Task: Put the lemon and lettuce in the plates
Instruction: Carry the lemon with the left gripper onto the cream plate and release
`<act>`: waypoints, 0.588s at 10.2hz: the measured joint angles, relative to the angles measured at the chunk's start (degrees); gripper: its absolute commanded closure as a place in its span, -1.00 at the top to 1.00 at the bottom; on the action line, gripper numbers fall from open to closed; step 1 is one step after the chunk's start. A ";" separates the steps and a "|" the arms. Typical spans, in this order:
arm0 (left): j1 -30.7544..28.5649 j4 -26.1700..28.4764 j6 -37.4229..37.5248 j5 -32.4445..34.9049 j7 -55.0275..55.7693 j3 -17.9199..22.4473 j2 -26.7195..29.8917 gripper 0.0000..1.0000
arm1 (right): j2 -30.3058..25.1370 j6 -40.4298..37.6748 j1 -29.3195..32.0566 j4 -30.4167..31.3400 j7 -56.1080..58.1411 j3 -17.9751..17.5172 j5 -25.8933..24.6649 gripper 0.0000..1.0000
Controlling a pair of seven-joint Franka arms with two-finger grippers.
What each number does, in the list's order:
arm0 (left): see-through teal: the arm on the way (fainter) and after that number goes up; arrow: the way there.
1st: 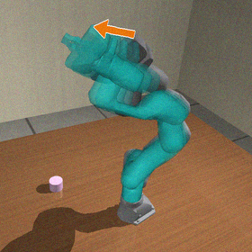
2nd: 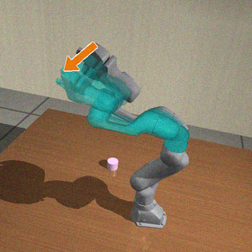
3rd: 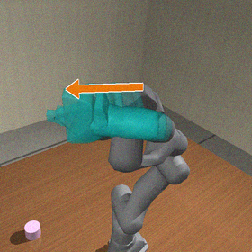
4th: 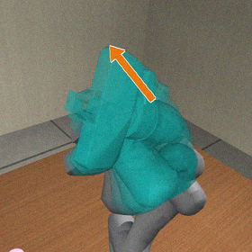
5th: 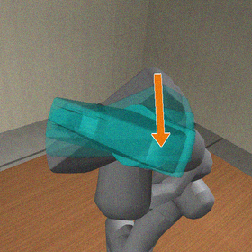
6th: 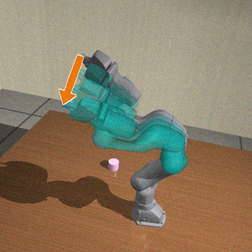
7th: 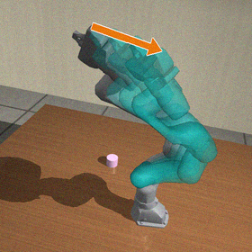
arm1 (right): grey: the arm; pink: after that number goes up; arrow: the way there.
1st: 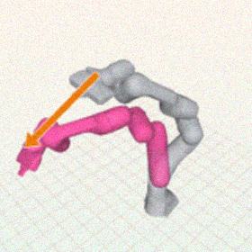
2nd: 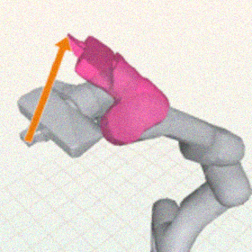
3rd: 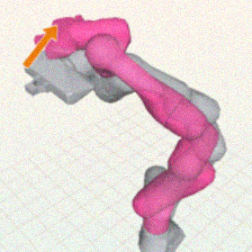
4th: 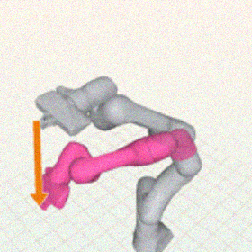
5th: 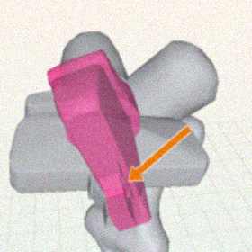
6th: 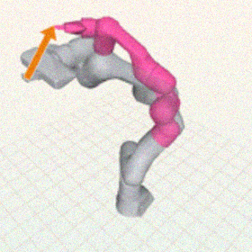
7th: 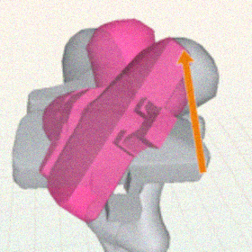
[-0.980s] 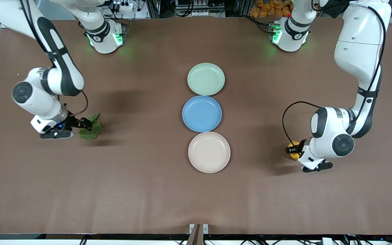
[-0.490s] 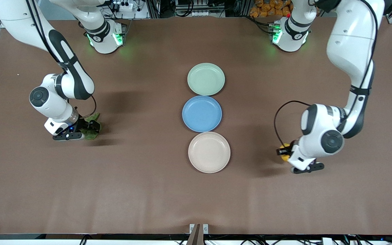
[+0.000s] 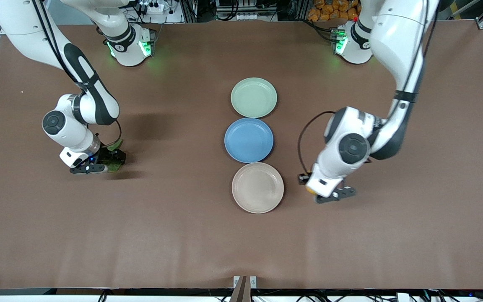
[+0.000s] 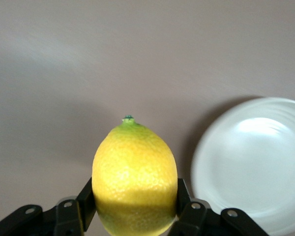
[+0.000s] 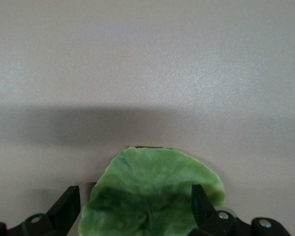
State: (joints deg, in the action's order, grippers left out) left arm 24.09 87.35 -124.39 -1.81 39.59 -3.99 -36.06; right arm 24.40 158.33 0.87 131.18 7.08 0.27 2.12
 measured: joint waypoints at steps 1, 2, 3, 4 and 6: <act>2.10 -0.84 -1.14 -0.40 1.77 0.01 -0.93 -1.00 | 0.09 0.01 0.02 0.06 0.00 0.06 0.00 1.00; 3.99 -1.32 -3.64 -1.00 3.57 0.00 -2.27 -1.00 | 0.09 0.01 0.09 0.09 0.00 0.12 0.00 0.76; 5.72 -1.51 -6.39 -2.14 5.15 0.02 -3.87 -1.00 | 0.09 0.02 0.17 0.11 0.01 0.17 0.00 0.22; 7.21 -1.59 -8.80 -2.63 6.80 0.04 -5.55 -1.00 | 0.09 0.02 0.20 0.11 0.01 0.22 0.00 -0.13; 8.41 -1.80 -12.33 -2.73 8.08 0.08 -8.31 -0.84 | -0.01 0.05 0.24 0.08 0.02 0.35 -0.01 -0.60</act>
State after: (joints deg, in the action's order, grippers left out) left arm 32.50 85.55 -136.73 -4.54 47.67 -3.91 -44.38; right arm 24.40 158.38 1.11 131.26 7.10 0.62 2.12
